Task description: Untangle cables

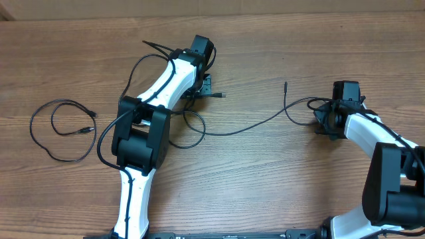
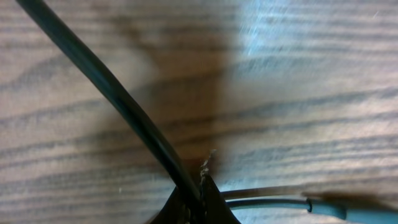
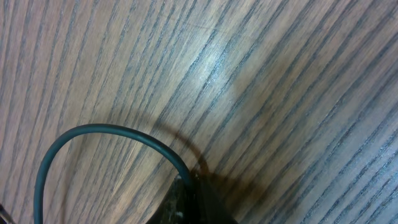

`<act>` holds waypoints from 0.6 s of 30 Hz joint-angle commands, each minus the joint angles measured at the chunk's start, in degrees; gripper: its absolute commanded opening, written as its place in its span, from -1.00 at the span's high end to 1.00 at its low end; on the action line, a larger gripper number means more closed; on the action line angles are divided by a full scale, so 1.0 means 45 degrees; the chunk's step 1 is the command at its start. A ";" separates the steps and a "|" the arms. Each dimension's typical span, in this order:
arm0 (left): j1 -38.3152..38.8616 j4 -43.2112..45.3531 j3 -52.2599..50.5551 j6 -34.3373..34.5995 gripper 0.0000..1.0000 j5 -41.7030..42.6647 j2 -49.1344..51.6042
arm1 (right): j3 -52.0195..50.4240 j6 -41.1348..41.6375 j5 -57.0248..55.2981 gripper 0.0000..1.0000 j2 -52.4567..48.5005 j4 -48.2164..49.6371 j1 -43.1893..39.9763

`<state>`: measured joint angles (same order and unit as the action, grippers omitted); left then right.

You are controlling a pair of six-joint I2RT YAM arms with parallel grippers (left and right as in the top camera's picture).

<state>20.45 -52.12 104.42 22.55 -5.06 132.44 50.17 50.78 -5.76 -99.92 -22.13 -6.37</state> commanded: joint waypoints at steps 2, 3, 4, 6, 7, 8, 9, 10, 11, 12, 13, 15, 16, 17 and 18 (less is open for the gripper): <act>-0.0495 -0.0481 0.0695 0.0126 0.92 0.0593 -0.0865 | -0.0699 0.0049 0.0743 0.90 -0.0874 -0.0340 0.0170; -0.0627 -0.0568 0.0772 0.0121 0.92 0.0811 -0.1093 | -0.0699 0.0049 0.0743 0.91 -0.0874 -0.0335 0.0170; -0.0738 -0.0602 0.0806 0.0121 0.92 0.1005 -0.1302 | -0.0699 0.0049 0.0743 0.91 -0.0874 -0.0335 0.0170; -0.1039 -0.0612 0.0831 0.0126 0.92 0.1447 -0.1768 | -0.0699 0.0049 0.0743 0.91 -0.0874 -0.0335 0.0170; -0.1229 -0.0612 0.0831 0.0131 0.91 0.1661 -0.2006 | -0.0699 0.0049 0.0743 0.91 -0.0874 -0.0335 0.0170; -0.1428 -0.0622 0.0831 0.0131 0.91 0.1870 -0.2234 | -0.0699 0.0049 0.0743 0.92 -0.0874 -0.0335 0.0170; -0.1598 -0.0651 0.0831 0.0131 0.91 0.2069 -0.2419 | -0.0699 0.0049 0.0743 0.92 -0.0874 -0.0335 0.0170; -0.1817 -0.0695 0.0831 0.0136 0.92 0.2312 -0.2613 | -0.0699 0.0049 0.0743 0.92 -0.0874 -0.0335 0.0170; -0.2030 -0.0733 0.0831 0.0136 0.91 0.2526 -0.2769 | -0.0699 0.0049 0.0743 0.92 -0.0874 -0.0335 0.0170; -0.2317 -0.0797 0.0831 0.0131 0.91 0.2807 -0.2939 | -0.0699 0.0049 0.0743 0.92 -0.0874 -0.0335 0.0170; -0.2623 -0.0869 0.0831 0.0131 0.92 0.3128 -0.3070 | -0.0699 0.0049 0.0743 0.92 -0.0874 -0.0330 0.0170; -0.3201 -0.1039 0.0831 0.0131 0.92 0.3871 -0.3240 | -0.0699 0.0049 0.0743 0.92 -0.0874 -0.0335 0.0165; -0.3468 -0.1112 0.0831 0.0126 0.92 0.4255 -0.3274 | -0.0699 0.0049 0.0743 0.92 -0.0874 -0.0335 0.0170; -0.3793 -0.1200 0.0831 0.0112 0.91 0.4745 -0.3274 | -0.0699 0.0049 0.0743 0.92 -0.0874 -0.0335 0.0170; -0.4070 -0.1277 0.0831 0.0063 0.91 0.5153 -0.3274 | -0.0699 0.0049 0.0743 0.92 -0.0874 -0.0335 0.0170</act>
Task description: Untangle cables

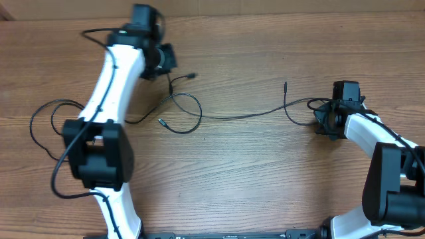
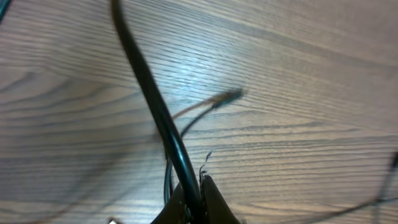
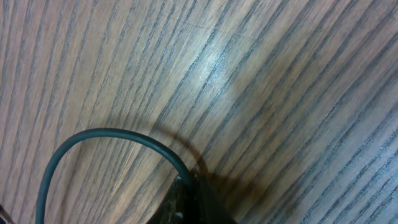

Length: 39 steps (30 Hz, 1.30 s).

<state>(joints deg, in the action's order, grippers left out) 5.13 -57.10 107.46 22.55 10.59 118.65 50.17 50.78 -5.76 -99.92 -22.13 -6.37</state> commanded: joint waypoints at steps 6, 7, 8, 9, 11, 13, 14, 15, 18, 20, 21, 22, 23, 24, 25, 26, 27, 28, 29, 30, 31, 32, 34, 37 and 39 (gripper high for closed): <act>-0.2225 -0.0612 0.0136 0.0015 0.91 0.2934 -0.0204 | -0.0699 0.0049 0.0743 0.92 -0.0874 -0.0335 0.0170; -0.2433 -0.0680 0.0136 -0.0073 0.91 0.2924 -0.0204 | -0.0699 0.0049 0.0743 0.92 -0.0874 -0.0335 0.0170; -0.2671 -0.0792 0.0136 -0.0146 0.91 0.2837 -0.0204 | -0.0699 0.0049 0.0743 0.92 -0.0874 -0.0335 0.0170; -0.2880 -0.0908 0.0136 -0.0155 0.92 0.2701 -0.0204 | -0.0699 0.0049 0.0743 0.92 -0.0874 -0.0335 0.0170; -0.3356 -0.1171 0.0136 -0.0155 0.91 0.2302 -0.0199 | -0.0699 0.0049 0.0743 0.92 -0.0874 -0.0335 0.0170; -0.3730 -0.1365 0.0131 -0.0155 0.91 0.1787 -0.0199 | -0.0699 0.0049 0.0743 0.92 -0.0874 -0.0335 0.0170; -0.3842 -0.1404 0.0131 -0.0155 0.92 0.1656 -0.0199 | -0.0699 0.0049 0.0748 0.92 -0.0874 -0.0335 0.0165; -0.3978 -0.1462 0.0131 -0.0155 0.92 0.1511 -0.0199 | -0.0699 0.0053 0.0748 0.92 -0.0874 -0.0335 0.0170; -0.4289 -0.1515 0.0126 -0.0155 0.92 0.1316 -0.0199 | -0.0699 0.0049 0.0743 0.92 -0.0874 -0.0335 0.0165; -0.4386 -0.1549 0.0121 -0.0092 0.92 0.0670 -0.0199 | -0.0699 0.0049 0.0748 0.92 -0.0874 -0.0335 0.0170; -0.4401 -0.1564 0.0117 0.0063 0.91 0.0170 -0.0199 | -0.0699 0.0049 0.0743 0.92 -0.0874 -0.0340 0.0170; -0.4405 -0.1583 0.0107 0.0194 0.92 -0.0287 -0.0180 | -0.0699 0.0049 0.0748 0.92 -0.0874 -0.0335 0.0170; -0.4396 -0.1598 0.0078 0.0355 0.91 -0.0821 -0.0180 | -0.0699 0.0049 0.0748 0.92 -0.0874 -0.0335 0.0170; -0.4396 -0.1598 0.0010 0.0500 0.91 -0.1316 -0.0180 | -0.0699 0.0049 0.0748 0.92 -0.0874 -0.0335 0.0170; -0.4386 -0.1598 -0.0063 0.0641 0.91 -0.1637 -0.0180 | -0.0699 0.0049 0.0743 0.92 -0.0874 -0.0335 0.0170; -0.4381 -0.1598 -0.0151 0.0782 0.91 -0.1812 -0.0180 | -0.0699 0.0049 0.0748 0.92 -0.0874 -0.0335 0.0170; -0.4371 -0.1559 -0.0267 0.0826 0.90 -0.1807 -0.0175 | -0.0699 0.0049 0.0748 0.92 -0.0874 -0.0335 0.0170; -0.4371 -0.1506 -0.0379 0.0889 0.87 -0.1792 -0.0175 | -0.0699 0.0049 0.0743 0.92 -0.0874 -0.0335 0.0165; -0.4371 -0.1452 -0.0505 0.1001 0.86 -0.1802 -0.0175 | -0.0699 0.0049 0.0748 0.92 -0.0874 -0.0335 0.0170; -0.4371 -0.1370 -0.0622 0.1010 0.83 -0.1807 -0.0175 | -0.0699 0.0049 0.0748 0.92 -0.0874 -0.0335 0.0170; -0.4371 -0.1287 -0.0733 0.1010 0.76 -0.1841 -0.0175 | -0.0699 0.0049 0.0748 0.92 -0.0874 -0.0335 0.0165; -0.4371 -0.1234 -0.0835 0.1015 0.67 -0.1977 -0.0175 | -0.0699 0.0049 0.0748 0.92 -0.0874 -0.0335 0.0170; -0.4371 -0.1219 -0.0962 0.1083 0.06 -0.2477 -0.0175 | -0.0699 0.0049 0.0748 0.92 -0.0874 -0.0335 0.0170; -0.4371 -0.1166 -0.1073 0.1098 -0.64 -0.2773 -0.0175 | -0.0699 0.0049 0.0748 0.92 -0.0874 -0.0335 0.0170; -0.4342 -0.1103 -0.1112 0.1214 -0.81 -0.2501 -0.0175 | -0.0699 0.0053 0.0748 0.92 -0.0874 -0.0335 0.0170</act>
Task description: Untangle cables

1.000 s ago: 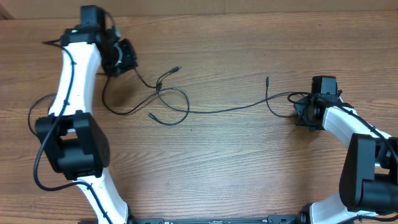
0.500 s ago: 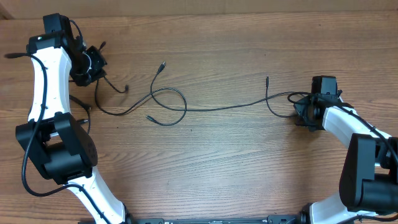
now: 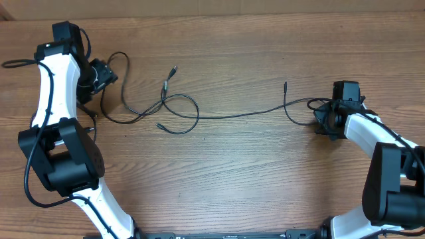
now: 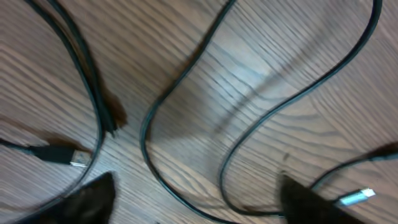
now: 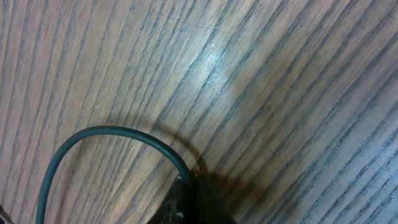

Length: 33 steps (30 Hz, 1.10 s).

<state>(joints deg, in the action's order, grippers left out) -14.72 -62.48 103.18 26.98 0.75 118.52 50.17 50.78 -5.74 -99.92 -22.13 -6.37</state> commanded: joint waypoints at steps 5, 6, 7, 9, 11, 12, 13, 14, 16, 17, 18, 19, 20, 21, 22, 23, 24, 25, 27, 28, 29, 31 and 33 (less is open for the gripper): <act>0.0481 0.0131 -0.0165 0.0306 -0.82 0.0831 -0.0146 | -0.0699 0.0053 0.0743 0.92 -0.0874 -0.0335 0.0170; 0.0661 0.0131 -0.0165 0.0330 -0.82 0.0874 -0.0146 | -0.0699 0.0049 0.0743 0.92 -0.0874 -0.0335 0.0170; 0.0869 0.0136 -0.0170 0.0350 -0.82 0.0869 -0.0146 | -0.0699 0.0053 0.0743 0.92 -0.0874 -0.0335 0.0170; 0.1321 0.0189 -0.0175 0.0350 -0.82 0.0865 -0.0146 | -0.0699 0.0053 0.0743 0.92 -0.0874 -0.0335 0.0170; 0.1831 0.0228 -0.0175 0.0364 -0.81 0.0874 -0.0146 | -0.0699 0.0049 0.0743 0.92 -0.0874 -0.0335 0.0170; 0.2079 0.0228 -0.0175 0.0418 -0.77 0.0869 -0.0146 | -0.0699 0.0053 0.0743 0.92 -0.0874 -0.0335 0.0170; 0.2380 0.0233 -0.0175 0.0466 -0.72 0.0874 -0.0146 | -0.0699 0.0053 0.0743 0.92 -0.0874 -0.0335 0.0170; 0.2647 0.0228 -0.0180 0.0534 -0.67 0.0869 -0.0146 | -0.0699 0.0049 0.0743 0.92 -0.0874 -0.0335 0.0170; 0.3279 0.0238 -0.0180 0.0544 -0.56 0.0869 -0.0146 | -0.0699 0.0049 0.0743 0.92 -0.0874 -0.0335 0.0170; 0.3551 0.0243 -0.0180 0.0544 -0.53 0.0869 -0.0146 | -0.0699 0.0053 0.0743 0.92 -0.0874 -0.0335 0.0170; 0.3866 0.0238 -0.0180 0.0539 -0.52 0.0831 -0.0146 | -0.0699 0.0053 0.0743 0.92 -0.0874 -0.0335 0.0170; 0.4129 0.0238 -0.0180 0.0534 -0.53 0.0821 -0.0146 | -0.0699 0.0049 0.0743 0.92 -0.0874 -0.0335 0.0170; 0.4405 0.0228 -0.0180 0.0539 -0.53 0.0826 -0.0146 | -0.0699 0.0053 0.0743 0.92 -0.0874 -0.0340 0.0170; 0.4634 0.0219 -0.0180 0.0539 -0.52 0.0826 -0.0146 | -0.0699 0.0053 0.0748 0.92 -0.0874 -0.0340 0.0170; 0.4886 0.0214 -0.0180 0.0539 -0.51 0.0826 -0.0146 | -0.0699 0.0053 0.0748 0.92 -0.0874 -0.0340 0.0170; 0.5090 0.0219 -0.0180 0.0544 -0.51 0.0826 -0.0146 | -0.0699 0.0053 0.0748 0.92 -0.0874 -0.0340 0.0170; 0.5323 0.0223 -0.0180 0.0563 -0.50 0.0826 -0.0146 | -0.0699 0.0053 0.0748 0.91 -0.0874 -0.0340 0.0170; 0.5508 0.0223 -0.0180 0.0651 -0.49 0.0816 -0.0146 | -0.0699 0.0049 0.0748 0.92 -0.0874 -0.0335 0.0170; 0.5926 0.0219 -0.0180 0.0831 -0.47 0.0821 -0.0146 | -0.0699 0.0049 0.0748 0.91 -0.0874 -0.0335 0.0170; 0.6105 0.0219 -0.0185 0.0874 -0.45 0.0816 -0.0146 | -0.0699 0.0049 0.0748 0.91 -0.0874 -0.0335 0.0170; 0.6305 0.0223 -0.0185 0.0874 -0.43 0.0816 -0.0146 | -0.0699 0.0053 0.0748 0.91 -0.0874 -0.0340 0.0170; 0.6674 0.0238 -0.0185 0.0928 -0.37 0.0665 -0.0117 | -0.0699 0.0053 0.0748 0.91 -0.0874 -0.0335 0.0165; 0.7019 0.0228 -0.0185 0.1166 -0.37 0.0185 -0.0024 | -0.0699 0.0053 0.0748 0.91 -0.0874 -0.0340 0.0170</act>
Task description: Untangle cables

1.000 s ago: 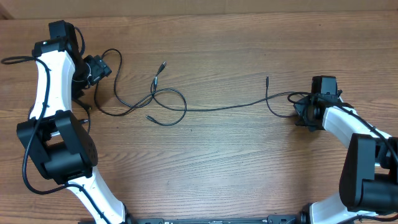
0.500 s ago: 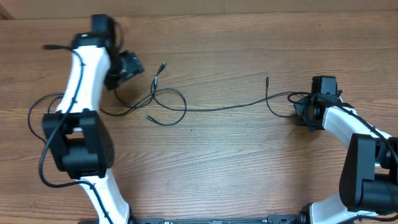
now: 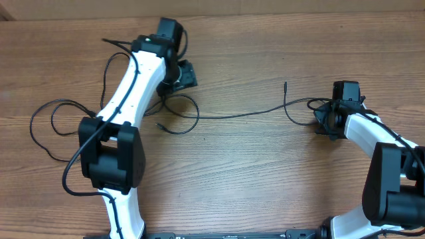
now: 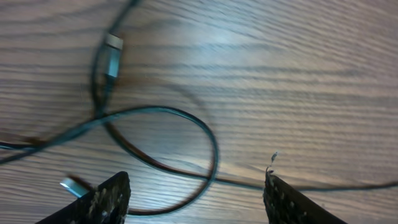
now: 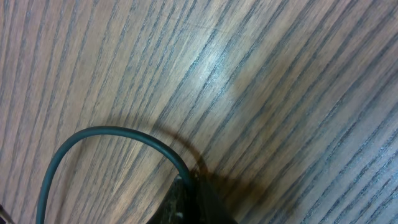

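A thin black cable (image 3: pixel 246 114) runs across the wooden table from a loop (image 3: pixel 196 109) left of centre to my right gripper (image 3: pixel 323 121), its free end (image 3: pixel 285 84) pointing up. That right gripper (image 5: pixel 193 186) is shut on the cable (image 5: pixel 93 134). My left gripper (image 3: pixel 186 74) hovers over the loop. In the left wrist view it (image 4: pixel 196 186) is open and holds nothing. The crossing loop (image 4: pixel 208 134) lies below and between its fingers, with one plug (image 4: pixel 114 46) above and another plug (image 4: pixel 71 185) by the left finger.
A second black cable (image 3: pixel 40 113) lies coiled at the left side of the table (image 3: pixel 265 179), partly under the left arm. The arm's own wiring arches over its upper link (image 3: pixel 113 50).
My left gripper, still open, was at the far left of the table and is now over the tangled loop left of centre. The right gripper and its cable have not moved.
The left gripper was shut on a cable near the table's middle, then held it further to the upper left with the tangle drawn out. Then it stood open at the far left, the cable let go. Now it is open over the loop. The right gripper stayed shut throughout.
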`<act>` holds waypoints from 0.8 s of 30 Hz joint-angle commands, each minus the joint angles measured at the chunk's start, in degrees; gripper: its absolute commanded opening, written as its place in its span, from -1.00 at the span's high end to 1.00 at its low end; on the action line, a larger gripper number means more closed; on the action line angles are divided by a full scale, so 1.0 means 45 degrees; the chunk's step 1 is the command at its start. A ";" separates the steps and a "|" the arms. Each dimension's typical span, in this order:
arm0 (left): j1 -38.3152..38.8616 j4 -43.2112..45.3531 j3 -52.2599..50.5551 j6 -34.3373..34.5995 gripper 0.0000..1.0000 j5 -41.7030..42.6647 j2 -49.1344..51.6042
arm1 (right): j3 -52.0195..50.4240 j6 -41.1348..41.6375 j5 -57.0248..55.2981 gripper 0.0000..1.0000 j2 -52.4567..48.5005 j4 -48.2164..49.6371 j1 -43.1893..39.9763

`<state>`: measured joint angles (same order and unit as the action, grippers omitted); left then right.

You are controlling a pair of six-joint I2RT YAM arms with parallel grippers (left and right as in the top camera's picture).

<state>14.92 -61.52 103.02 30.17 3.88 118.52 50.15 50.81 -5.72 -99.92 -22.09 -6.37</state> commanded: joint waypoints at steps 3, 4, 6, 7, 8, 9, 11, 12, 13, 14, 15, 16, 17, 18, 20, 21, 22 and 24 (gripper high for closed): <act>0.0894 0.0010 -0.0151 0.0782 -0.36 -0.1224 0.0238 | -0.0695 0.0049 0.0738 0.91 -0.0874 -0.0345 0.0170; 0.1005 0.0015 -0.0151 0.0787 -0.33 -0.1224 0.0345 | -0.0695 0.0049 0.0743 0.91 -0.0874 -0.0345 0.0170; 0.1219 0.0019 -0.0151 0.0835 -0.27 -0.1195 0.0661 | -0.0695 0.0049 0.0743 0.91 -0.0874 -0.0345 0.0170; 0.1326 0.0029 -0.0151 0.0835 -0.25 -0.1195 0.0811 | -0.0695 0.0044 0.0743 0.91 -0.0874 -0.0345 0.0170; 0.1418 0.0063 -0.0151 0.0835 -0.21 -0.1195 0.1005 | -0.0695 0.0049 0.0743 0.91 -0.0874 -0.0345 0.0170; 0.1477 0.0068 -0.0151 0.0865 -0.18 -0.1195 0.1156 | -0.0695 0.0044 0.0743 0.91 -0.0874 -0.0350 0.0170; 0.1559 0.0063 -0.0151 0.1064 -0.14 -0.1190 0.1491 | -0.0695 0.0044 0.0743 0.90 -0.0874 -0.0350 0.0170; 0.1593 0.0063 -0.0151 0.1064 -0.12 -0.1175 0.1647 | -0.0695 0.0044 0.0743 0.91 -0.0874 -0.0350 0.0165; 0.1608 0.0049 -0.0151 0.1059 -0.11 -0.1185 0.1744 | -0.0695 0.0044 0.0743 0.91 -0.0874 -0.0350 0.0170; 0.1608 0.0015 -0.0151 0.1054 -0.11 -0.1185 0.1846 | -0.0695 0.0049 0.0743 0.91 -0.0874 -0.0350 0.0170; 0.1608 0.0000 -0.0151 0.1054 -0.11 -0.1180 0.1880 | -0.0695 0.0049 0.0743 0.91 -0.0874 -0.0350 0.0170; 0.1608 -0.0019 -0.0151 0.1049 -0.11 -0.1190 0.1914 | -0.0695 0.0049 0.0743 0.91 -0.0874 -0.0350 0.0170; 0.1608 -0.0039 -0.0151 0.1039 -0.12 -0.1195 0.1919 | -0.0695 0.0049 0.0743 0.91 -0.0874 -0.0345 0.0170; 0.1608 -0.0039 -0.0151 0.1010 -0.13 -0.1195 0.1919 | -0.0695 0.0049 0.0743 0.91 -0.0874 -0.0345 0.0170; 0.1608 -0.0049 -0.0151 0.1010 -0.14 -0.1195 0.1919 | -0.0695 0.0049 0.0743 0.91 -0.0874 -0.0345 0.0170; 0.1608 -0.0078 -0.0151 0.1010 -0.14 -0.1195 0.1923 | -0.0695 0.0049 0.0743 0.90 -0.0874 -0.0345 0.0165; 0.1608 -0.0112 -0.0151 0.1010 -0.14 -0.1200 0.1928 | -0.0695 0.0049 0.0743 0.91 -0.0874 -0.0345 0.0170; 0.1622 -0.0189 -0.0155 0.1015 -0.13 -0.1195 0.1933 | -0.0695 0.0049 0.0743 0.91 -0.0874 -0.0350 0.0170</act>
<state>22.04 -61.98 102.30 34.20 -0.54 126.93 50.15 50.78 -5.69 -99.92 -22.09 -6.37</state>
